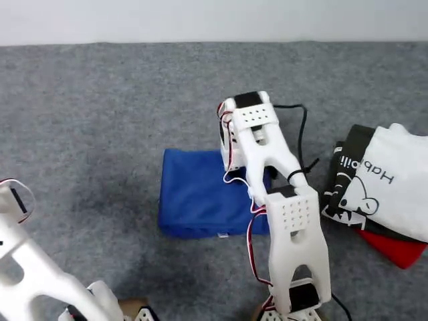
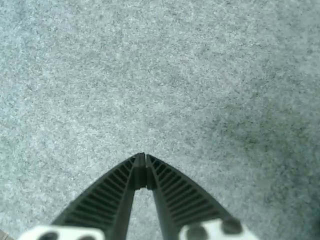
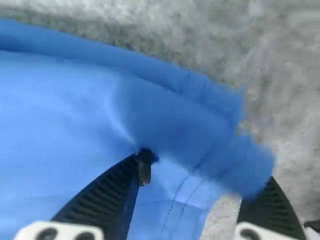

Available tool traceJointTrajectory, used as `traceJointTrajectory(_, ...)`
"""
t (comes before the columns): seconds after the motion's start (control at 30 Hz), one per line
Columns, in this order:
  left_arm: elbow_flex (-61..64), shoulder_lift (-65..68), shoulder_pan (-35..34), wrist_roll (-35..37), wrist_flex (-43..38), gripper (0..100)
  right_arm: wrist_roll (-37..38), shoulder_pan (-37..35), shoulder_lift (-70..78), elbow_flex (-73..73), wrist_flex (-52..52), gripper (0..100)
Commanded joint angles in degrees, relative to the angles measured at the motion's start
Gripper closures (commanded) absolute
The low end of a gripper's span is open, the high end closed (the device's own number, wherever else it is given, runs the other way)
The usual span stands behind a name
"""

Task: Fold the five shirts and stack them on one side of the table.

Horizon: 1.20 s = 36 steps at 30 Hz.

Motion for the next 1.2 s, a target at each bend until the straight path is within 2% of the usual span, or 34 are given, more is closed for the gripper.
traceJointTrajectory(0.0, -2.15, -1.14, 0.09, 0.26, -1.05, 100, -0.18, 0.75, 1.1, -3.08, -0.92, 70.5)
traceJointTrajectory(0.07, -2.15, -1.14, 0.09, 0.26, -1.05, 100, 0.09, 0.75, 1.63, -3.16, -1.01, 74.8)
traceJointTrajectory(0.2, -2.15, -1.14, 0.09, 0.26, -1.05, 100, 5.8, 1.01, 1.63, -3.16, -1.01, 99.1)
traceJointTrajectory(0.27, -2.15, -1.14, 0.09, 0.26, -1.14, 100, 8.79, 1.27, 1.63, -3.25, -0.4, 96.1)
traceJointTrajectory(0.37, -2.07, -1.14, 0.09, 0.26, -1.93, 100, 13.71, 2.42, 1.63, -5.1, -0.57, 99.4)
traceJointTrajectory(0.5, -2.07, -1.14, 0.18, 0.26, -1.93, 100, 21.54, 4.62, 1.98, -12.04, -1.01, 98.9)
traceJointTrajectory(0.73, -2.07, -1.14, 0.18, 0.26, -1.93, 100, 44.66, 3.91, 5.93, -28.22, -9.89, 98.9)
traceJointTrajectory(0.87, -2.07, -1.14, 0.18, 0.26, -1.93, 100, 52.75, 0.92, 10.59, -33.14, -13.67, 98.9)
traceJointTrajectory(0.97, -2.07, -1.14, 0.18, 0.18, -1.76, 100, 53.27, -0.31, 13.67, -34.64, -12.79, 98.1)
traceJointTrajectory(1.03, -2.07, -1.14, 0.18, 0.18, -1.67, 100, 53.01, -0.31, 14.37, -35.69, -11.21, 94.1)
traceJointTrajectory(1.17, -2.07, -1.14, 0.18, 0.18, -1.58, 100, 41.05, 0.92, 13.85, -40.26, -7.78, 81.2)
